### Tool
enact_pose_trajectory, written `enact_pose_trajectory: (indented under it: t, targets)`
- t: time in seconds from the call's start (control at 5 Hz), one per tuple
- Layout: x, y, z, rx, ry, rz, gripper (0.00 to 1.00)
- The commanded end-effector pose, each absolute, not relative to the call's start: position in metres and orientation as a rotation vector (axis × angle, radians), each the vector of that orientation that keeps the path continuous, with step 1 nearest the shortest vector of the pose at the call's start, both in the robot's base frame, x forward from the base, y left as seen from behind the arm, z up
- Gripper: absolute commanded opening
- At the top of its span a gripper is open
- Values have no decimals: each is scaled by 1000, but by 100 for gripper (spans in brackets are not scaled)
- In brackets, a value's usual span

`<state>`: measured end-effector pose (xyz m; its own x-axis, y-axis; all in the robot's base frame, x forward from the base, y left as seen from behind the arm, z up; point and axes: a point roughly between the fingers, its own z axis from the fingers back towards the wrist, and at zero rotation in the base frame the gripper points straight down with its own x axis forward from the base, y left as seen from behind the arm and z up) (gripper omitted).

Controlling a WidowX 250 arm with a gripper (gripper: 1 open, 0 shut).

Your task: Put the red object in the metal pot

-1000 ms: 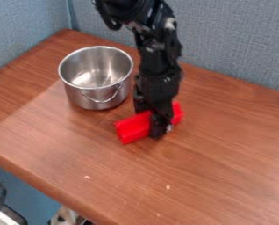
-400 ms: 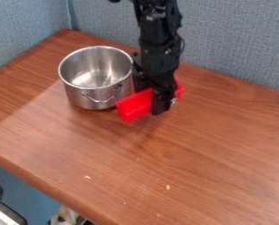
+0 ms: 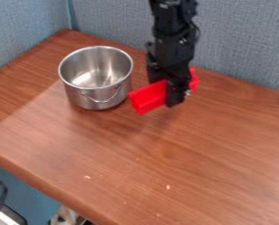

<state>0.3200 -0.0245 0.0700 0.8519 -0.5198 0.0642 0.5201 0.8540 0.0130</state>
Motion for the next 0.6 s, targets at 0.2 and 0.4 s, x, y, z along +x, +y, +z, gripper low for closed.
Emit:
enact_pose_trajectory:
  t: [0.2, 0.4]
  targets:
    - [339, -34, 73, -8, -124, -604, 0]
    - [341, -30, 91, -37, -124, -623, 0]
